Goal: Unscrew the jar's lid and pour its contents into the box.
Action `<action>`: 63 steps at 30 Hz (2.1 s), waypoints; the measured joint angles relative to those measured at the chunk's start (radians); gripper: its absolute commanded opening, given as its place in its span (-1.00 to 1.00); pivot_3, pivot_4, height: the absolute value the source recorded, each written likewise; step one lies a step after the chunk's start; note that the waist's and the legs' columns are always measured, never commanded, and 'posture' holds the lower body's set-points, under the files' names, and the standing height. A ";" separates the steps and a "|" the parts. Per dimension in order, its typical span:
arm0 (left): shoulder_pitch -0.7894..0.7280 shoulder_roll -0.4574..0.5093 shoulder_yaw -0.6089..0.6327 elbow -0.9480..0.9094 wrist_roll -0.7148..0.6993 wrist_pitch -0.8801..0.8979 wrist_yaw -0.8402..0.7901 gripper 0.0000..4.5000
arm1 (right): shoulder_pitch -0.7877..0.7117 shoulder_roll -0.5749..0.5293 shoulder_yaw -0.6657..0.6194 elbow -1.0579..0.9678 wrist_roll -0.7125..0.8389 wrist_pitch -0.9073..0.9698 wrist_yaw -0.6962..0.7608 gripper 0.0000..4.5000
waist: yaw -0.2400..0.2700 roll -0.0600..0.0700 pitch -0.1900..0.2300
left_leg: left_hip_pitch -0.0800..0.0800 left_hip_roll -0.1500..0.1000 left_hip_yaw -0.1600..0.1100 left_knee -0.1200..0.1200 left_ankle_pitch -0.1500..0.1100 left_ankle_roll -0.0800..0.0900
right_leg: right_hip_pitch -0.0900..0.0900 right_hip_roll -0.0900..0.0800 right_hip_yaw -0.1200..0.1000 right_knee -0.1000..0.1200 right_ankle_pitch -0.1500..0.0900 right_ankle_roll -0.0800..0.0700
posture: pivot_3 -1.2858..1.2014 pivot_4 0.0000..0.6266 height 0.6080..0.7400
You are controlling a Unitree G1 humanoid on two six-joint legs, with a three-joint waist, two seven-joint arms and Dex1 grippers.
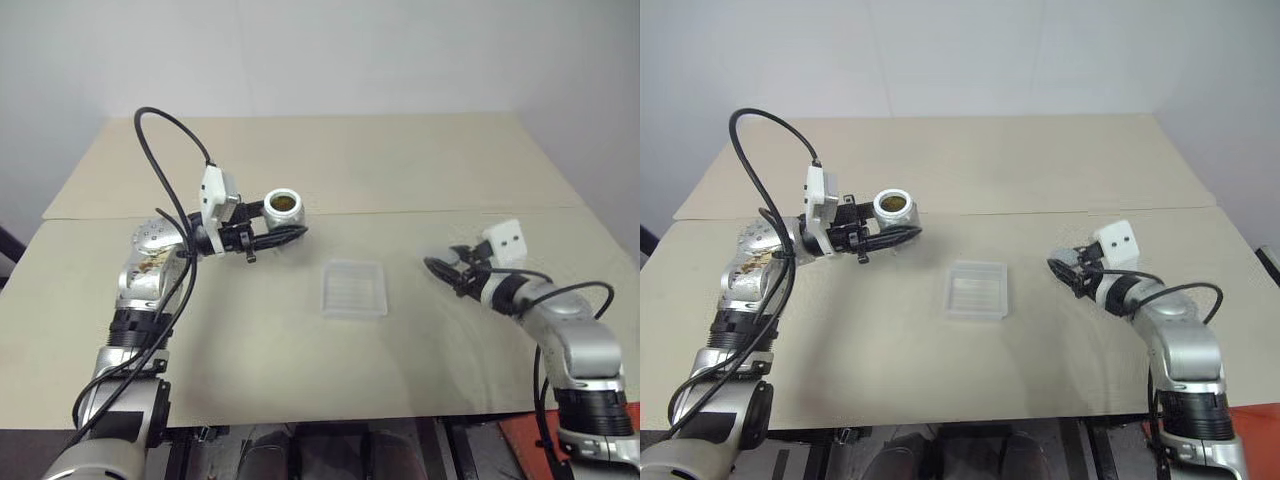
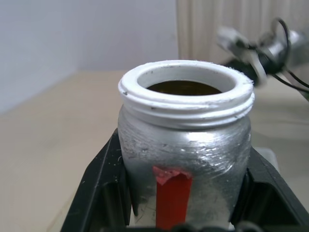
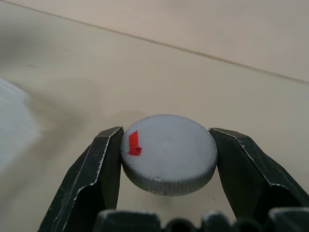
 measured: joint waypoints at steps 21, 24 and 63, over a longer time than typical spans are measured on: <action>-0.210 -0.057 -0.217 0.305 0.724 -0.801 0.701 -0.09 | -0.013 -0.264 -0.110 -0.124 0.360 0.146 0.424 0.99 | 0.026 -0.001 0.000 | -0.001 -0.001 -0.001 -0.001 -0.001 0.002 | 0.001 0.000 -0.001 -0.004 0.001 0.000 | 0.03 -0.52 1.00; -0.318 0.016 -0.350 0.358 1.115 -1.001 1.115 -0.09 | -0.037 -0.301 -0.115 -0.162 0.461 0.225 0.469 0.99 | 0.033 -0.001 0.000 | -0.002 -0.001 -0.001 -0.001 -0.001 0.002 | 0.000 0.000 -0.001 -0.005 0.002 0.000 | 0.03 -0.52 1.00; -0.102 -0.140 -0.371 0.428 0.697 -0.626 1.257 -0.09 | -0.069 -0.342 -0.082 -0.204 0.571 0.323 0.460 0.99 | 0.029 0.000 0.000 | -0.006 0.002 -0.001 0.008 -0.001 0.002 | -0.002 -0.002 -0.003 0.000 0.002 0.002 | 0.03 -0.52 1.00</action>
